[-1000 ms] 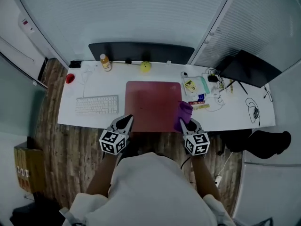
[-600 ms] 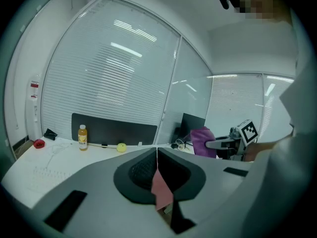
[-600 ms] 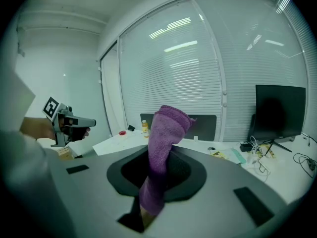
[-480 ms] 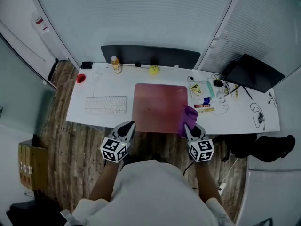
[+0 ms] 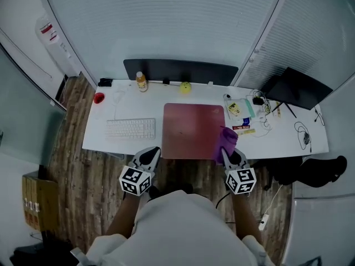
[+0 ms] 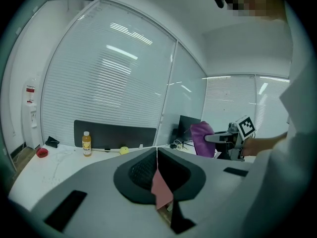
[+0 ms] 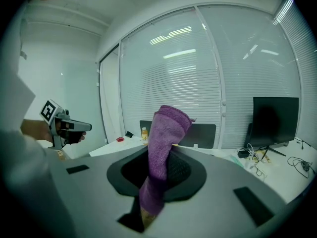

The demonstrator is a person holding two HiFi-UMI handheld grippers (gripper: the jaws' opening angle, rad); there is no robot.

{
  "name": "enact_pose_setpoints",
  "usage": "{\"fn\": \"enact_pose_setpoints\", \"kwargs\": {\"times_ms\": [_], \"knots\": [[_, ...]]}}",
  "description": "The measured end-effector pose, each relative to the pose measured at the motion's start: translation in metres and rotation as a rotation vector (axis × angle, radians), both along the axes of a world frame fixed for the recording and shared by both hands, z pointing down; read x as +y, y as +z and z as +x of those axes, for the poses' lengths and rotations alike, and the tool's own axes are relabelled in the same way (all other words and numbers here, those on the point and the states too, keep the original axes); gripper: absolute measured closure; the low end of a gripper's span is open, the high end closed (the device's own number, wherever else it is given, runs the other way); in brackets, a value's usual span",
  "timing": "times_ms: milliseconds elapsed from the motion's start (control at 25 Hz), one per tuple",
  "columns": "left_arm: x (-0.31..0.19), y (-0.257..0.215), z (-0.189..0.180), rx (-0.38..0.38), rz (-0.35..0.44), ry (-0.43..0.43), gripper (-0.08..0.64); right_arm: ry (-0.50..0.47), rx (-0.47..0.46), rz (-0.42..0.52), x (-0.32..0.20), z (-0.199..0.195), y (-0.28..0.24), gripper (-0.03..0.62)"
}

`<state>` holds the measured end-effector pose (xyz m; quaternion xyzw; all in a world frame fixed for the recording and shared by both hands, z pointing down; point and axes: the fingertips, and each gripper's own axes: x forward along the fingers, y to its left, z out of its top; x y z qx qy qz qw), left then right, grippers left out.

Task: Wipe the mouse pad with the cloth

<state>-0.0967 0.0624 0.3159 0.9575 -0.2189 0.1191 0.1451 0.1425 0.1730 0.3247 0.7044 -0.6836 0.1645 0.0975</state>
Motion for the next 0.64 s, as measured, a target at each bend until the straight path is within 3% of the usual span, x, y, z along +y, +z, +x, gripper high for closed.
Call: {"fn": "enact_pose_setpoints", "kwargs": {"times_ms": [640], "knots": [[-0.016, -0.001, -0.026, 0.009, -0.007, 0.015, 0.540, 0.001, 0.017, 0.004, -0.016, -0.028, -0.007, 0.517]]}}
